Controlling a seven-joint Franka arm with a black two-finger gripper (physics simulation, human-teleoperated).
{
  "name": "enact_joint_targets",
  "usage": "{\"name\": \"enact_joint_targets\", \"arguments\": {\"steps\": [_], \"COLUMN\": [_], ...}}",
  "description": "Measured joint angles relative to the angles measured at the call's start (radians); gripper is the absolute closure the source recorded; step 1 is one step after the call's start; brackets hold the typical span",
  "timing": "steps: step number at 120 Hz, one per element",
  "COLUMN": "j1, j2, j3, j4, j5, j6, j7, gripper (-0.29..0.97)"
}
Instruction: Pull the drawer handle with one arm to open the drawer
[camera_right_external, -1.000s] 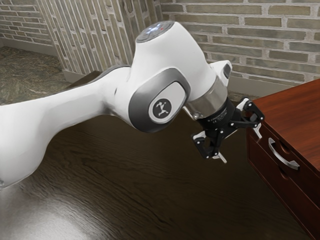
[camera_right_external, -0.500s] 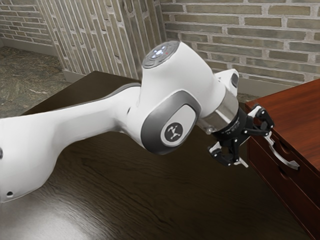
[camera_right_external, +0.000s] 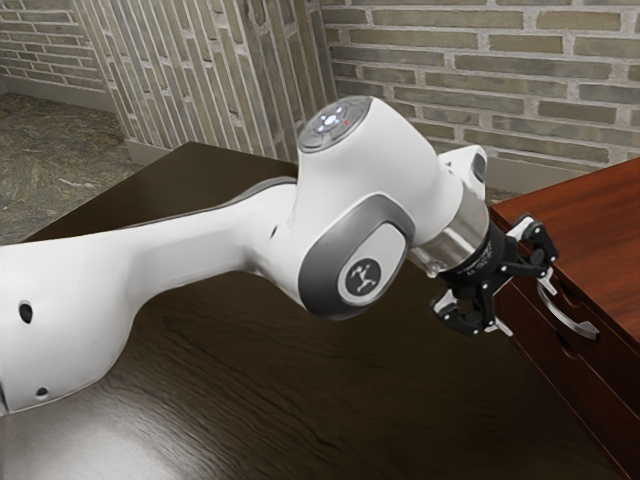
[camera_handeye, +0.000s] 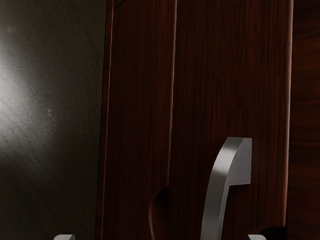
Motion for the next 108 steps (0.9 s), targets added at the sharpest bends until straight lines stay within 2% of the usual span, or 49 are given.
{"name": "enact_joint_targets", "arguments": {"steps": [62, 108], "j1": [-0.009, -0.010], "j2": [0.019, 0.020], "j3": [-0.001, -0.002], "j4": [-0.006, -0.006], "j5": [-0.009, -0.031], "j6": [0.025, 0.038], "j7": [-0.013, -0.021], "gripper": [0.31, 0.48]}}
